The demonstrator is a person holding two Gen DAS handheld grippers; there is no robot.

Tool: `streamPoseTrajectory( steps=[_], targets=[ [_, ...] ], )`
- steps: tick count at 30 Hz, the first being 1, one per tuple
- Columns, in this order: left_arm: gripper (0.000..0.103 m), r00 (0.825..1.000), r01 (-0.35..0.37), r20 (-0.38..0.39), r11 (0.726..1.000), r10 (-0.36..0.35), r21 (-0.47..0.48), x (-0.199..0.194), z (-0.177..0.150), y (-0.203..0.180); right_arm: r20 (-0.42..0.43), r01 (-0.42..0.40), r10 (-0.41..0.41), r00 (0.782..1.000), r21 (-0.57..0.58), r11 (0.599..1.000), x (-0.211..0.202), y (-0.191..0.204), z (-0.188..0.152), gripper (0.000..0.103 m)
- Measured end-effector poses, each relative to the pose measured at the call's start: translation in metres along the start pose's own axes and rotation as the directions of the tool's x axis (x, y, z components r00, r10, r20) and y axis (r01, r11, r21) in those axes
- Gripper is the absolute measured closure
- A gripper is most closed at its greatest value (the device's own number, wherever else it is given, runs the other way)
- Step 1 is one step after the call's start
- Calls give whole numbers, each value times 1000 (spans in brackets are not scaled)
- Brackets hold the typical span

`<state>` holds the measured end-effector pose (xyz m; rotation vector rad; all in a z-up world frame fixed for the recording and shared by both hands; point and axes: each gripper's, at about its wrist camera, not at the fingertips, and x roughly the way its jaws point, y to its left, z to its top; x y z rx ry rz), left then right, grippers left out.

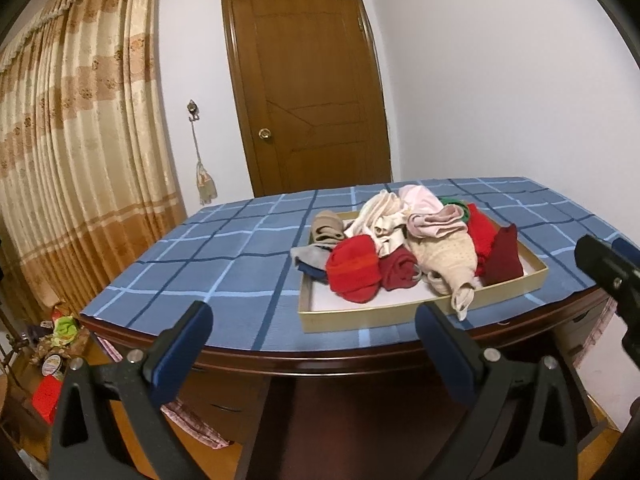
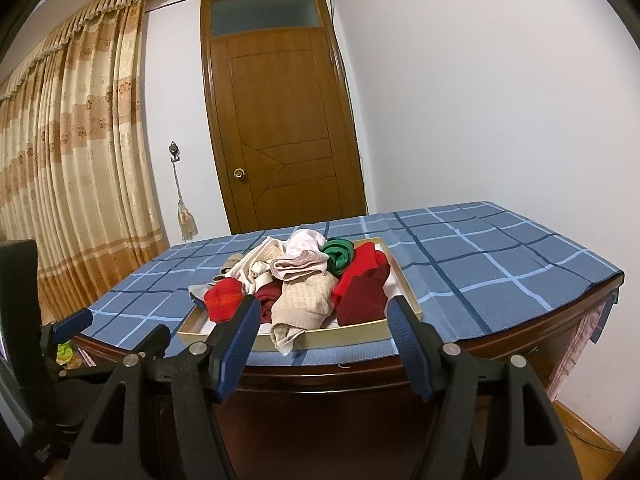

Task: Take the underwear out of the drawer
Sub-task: 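Move both open grippers back from the tray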

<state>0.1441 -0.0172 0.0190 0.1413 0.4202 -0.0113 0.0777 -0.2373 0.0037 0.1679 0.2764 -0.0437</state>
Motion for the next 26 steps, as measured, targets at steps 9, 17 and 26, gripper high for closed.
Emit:
streamPoseTrajectory(
  steps=[9, 17, 26],
  targets=[
    [0, 998, 39, -45, 999, -40, -16, 16, 5, -4, -10, 11, -10, 1000, 24, 1000, 11, -6, 2, 35],
    [0, 993, 90, -66, 994, -93, -54, 25, 10, -6, -26, 15, -14, 1000, 41, 999, 21, -13, 2, 35],
    [0, 992, 88, -83, 995, -92, -56, 33, 11, -8, -45, 26, -23, 999, 55, 998, 30, -21, 1, 35]
  ],
)
